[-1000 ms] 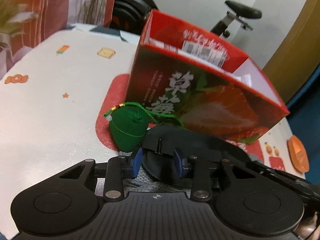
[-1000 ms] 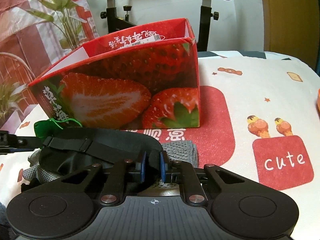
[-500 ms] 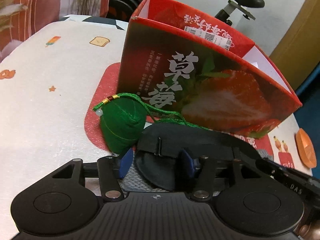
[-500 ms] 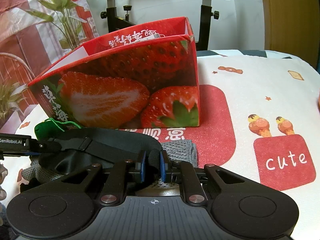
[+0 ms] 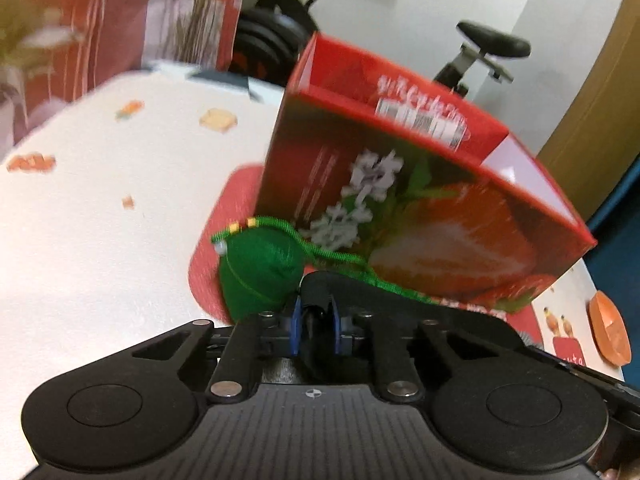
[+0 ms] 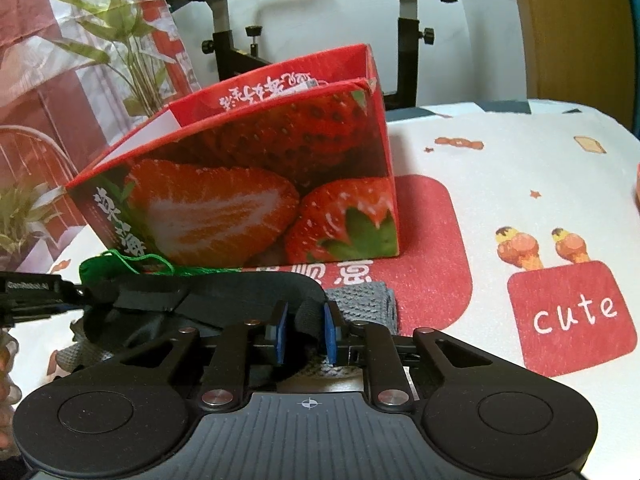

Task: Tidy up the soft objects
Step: 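Grasp the black eye mask with the left tool while the right tool grips its strap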

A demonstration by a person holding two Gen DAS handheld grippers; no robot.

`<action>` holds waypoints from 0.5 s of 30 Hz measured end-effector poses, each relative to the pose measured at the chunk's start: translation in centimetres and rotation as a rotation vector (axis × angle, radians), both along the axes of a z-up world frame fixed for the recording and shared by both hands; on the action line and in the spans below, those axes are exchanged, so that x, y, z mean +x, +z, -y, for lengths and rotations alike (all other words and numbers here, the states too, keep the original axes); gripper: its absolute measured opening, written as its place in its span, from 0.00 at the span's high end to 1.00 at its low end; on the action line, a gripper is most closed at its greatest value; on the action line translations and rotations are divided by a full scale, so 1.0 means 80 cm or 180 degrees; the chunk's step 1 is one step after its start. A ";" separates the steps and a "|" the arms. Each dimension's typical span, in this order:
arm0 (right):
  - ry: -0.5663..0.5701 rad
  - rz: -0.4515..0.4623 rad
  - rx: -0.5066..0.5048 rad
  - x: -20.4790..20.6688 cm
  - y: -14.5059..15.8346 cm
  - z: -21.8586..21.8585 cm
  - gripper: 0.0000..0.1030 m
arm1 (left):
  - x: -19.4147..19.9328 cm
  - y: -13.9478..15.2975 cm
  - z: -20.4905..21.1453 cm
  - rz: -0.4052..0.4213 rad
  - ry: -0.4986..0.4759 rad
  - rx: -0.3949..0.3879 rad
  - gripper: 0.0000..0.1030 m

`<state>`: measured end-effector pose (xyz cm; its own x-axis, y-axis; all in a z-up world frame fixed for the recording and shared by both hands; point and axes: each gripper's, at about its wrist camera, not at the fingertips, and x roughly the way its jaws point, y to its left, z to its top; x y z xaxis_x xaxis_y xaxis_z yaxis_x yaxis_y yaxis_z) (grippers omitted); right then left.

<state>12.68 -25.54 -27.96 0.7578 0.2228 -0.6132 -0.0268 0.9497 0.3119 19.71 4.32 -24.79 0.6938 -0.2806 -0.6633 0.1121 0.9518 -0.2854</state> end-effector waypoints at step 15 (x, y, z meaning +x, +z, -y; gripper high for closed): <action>0.0089 -0.0036 0.0186 -0.001 0.003 -0.003 0.72 | -0.015 -0.004 -0.008 0.0036 0.0158 0.0277 0.87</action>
